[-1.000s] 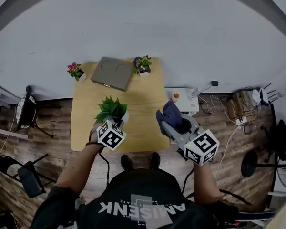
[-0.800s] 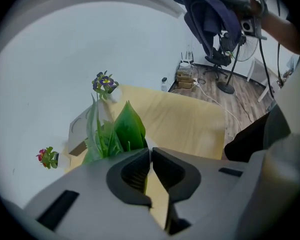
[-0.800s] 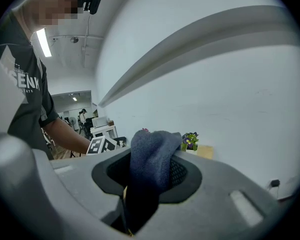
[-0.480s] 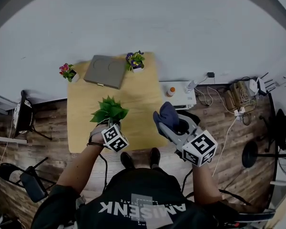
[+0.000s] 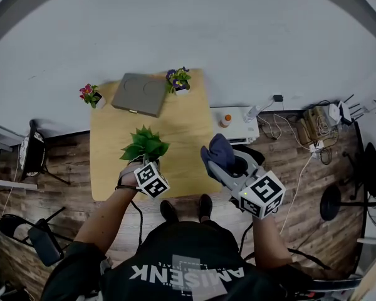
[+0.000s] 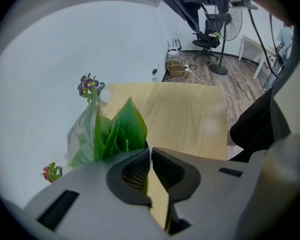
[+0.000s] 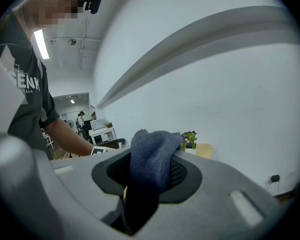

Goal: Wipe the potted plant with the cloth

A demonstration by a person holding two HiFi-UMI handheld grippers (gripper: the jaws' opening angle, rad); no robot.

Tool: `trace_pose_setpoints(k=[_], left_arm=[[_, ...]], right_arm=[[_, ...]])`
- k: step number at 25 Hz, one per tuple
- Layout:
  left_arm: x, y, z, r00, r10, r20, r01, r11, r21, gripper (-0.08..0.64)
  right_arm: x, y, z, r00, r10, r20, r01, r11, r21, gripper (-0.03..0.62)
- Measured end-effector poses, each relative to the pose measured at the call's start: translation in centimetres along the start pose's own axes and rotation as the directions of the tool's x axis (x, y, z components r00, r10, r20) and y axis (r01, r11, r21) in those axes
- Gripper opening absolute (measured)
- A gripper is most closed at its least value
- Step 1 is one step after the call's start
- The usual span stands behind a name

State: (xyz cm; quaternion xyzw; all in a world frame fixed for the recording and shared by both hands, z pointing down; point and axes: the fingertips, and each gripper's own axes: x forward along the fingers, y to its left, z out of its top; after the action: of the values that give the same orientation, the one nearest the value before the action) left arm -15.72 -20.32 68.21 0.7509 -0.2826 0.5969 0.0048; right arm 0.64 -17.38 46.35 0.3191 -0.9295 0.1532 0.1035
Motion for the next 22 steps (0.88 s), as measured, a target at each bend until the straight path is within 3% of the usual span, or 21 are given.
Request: trace_pose_setpoints(k=[9,11,13,19,22], left_arm=[[0.1,-0.2,0.0,1.000,-0.004,-0.005,0.004,1.000,0.005,0.020],[0.0,-0.5,0.2,1.000,-0.027,0.004,0.027,1.000,0.004,0.076],[-0.6,-0.6,0.4,0.998,-0.048,0.030,0.049,0.999,-0.021,0.129],[-4.1,-0.4,1.4,0.992,-0.004,0.125,0.010,0.999,-0.045,0.143],[-6.8,0.0,2.7,0.979,0.010,0.206,0.018,0.991,-0.133,0.143]], right_arm=[[-0.4,0.2,-0.2,1.000,0.006,-0.001,-0.006,1.000,-0.005,0.126],[-0.5,0.4,-0.1,1.000,0.012,-0.001,-0.012,1.000,-0.012,0.126],[-0.7,0.3,0.0,1.000,0.008,0.002,-0.008,1.000,-0.011,0.127],[-1.0,0.5,1.2,0.999,0.027,0.021,-0.027,0.999,-0.032,0.127],[-1.0,0.7,2.2,0.998,0.046,0.045,-0.044,0.998,-0.050,0.126]])
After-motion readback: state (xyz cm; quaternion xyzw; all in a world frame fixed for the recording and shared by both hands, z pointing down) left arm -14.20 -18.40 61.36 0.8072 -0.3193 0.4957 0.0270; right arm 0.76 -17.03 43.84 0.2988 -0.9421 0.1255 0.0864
